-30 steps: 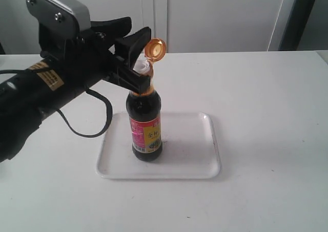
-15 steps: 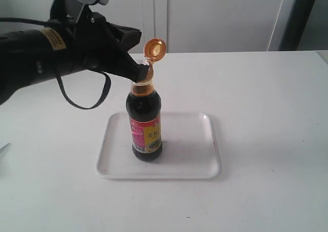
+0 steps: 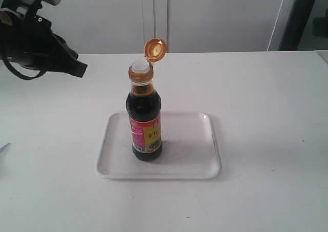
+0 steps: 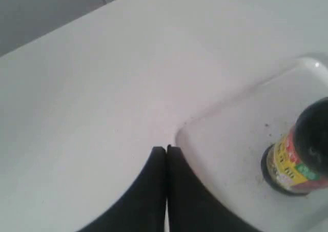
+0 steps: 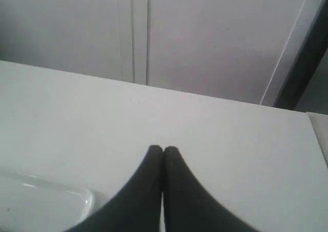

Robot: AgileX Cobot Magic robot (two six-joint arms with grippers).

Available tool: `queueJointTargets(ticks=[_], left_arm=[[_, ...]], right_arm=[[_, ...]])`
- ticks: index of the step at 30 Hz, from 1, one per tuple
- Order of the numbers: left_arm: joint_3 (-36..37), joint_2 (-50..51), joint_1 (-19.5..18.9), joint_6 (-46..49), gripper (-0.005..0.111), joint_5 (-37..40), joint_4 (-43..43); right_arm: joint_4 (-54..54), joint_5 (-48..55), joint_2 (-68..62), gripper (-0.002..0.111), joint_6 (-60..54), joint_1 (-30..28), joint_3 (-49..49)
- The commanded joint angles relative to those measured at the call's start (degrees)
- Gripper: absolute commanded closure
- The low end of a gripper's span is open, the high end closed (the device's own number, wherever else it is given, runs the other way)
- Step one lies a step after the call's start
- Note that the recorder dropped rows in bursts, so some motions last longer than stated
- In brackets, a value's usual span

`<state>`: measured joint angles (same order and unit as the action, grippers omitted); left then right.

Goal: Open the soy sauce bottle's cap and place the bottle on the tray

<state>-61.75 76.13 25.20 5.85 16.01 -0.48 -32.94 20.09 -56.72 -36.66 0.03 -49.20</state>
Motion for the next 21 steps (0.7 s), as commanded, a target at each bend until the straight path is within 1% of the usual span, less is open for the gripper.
queueJointTargets(ticks=[1, 4, 6, 10, 13, 15, 18, 21], left_arm=[[-0.4, -2.9, -1.2, 0.2, 0.107, 7.0, 1.6], [-0.4, -5.3, -1.2, 0.2, 0.107, 11.4, 2.0], [-0.4, -7.0, -1.2, -1.4, 0.107, 14.2, 3.5], [-0.3, -9.2, -1.2, -3.4, 0.107, 18.2, 6.9], [-0.1, -10.4, -1.2, -9.2, 0.107, 20.5, 12.9], [-0.1, -10.8, -1.2, -11.0, 0.107, 22.6, 15.9], [0.0, -11.5, -1.2, -11.1, 0.107, 24.8, 16.4], [1.4, -13.3, -1.2, -11.0, 0.107, 23.7, 16.2]], right_arm=[[0.6, 5.5, -2.1, 0.108, -0.7, 0.2, -1.0], [1.9, 6.7, -4.6, 0.108, -0.7, 0.2, -1.3], [6.1, 10.9, -7.1, 0.108, 1.5, 0.2, -3.4], [17.1, 17.4, -8.8, 0.108, 11.1, 0.2, -6.8], [24.9, 19.7, -8.4, 0.108, 18.3, 0.2, -7.2], [29.8, 21.5, -8.0, 0.108, 22.8, 0.2, -7.3], [29.7, 23.2, -7.2, 0.108, 24.0, 0.2, -7.3], [28.3, 22.7, -5.3, 0.108, 24.0, 0.2, -6.9]])
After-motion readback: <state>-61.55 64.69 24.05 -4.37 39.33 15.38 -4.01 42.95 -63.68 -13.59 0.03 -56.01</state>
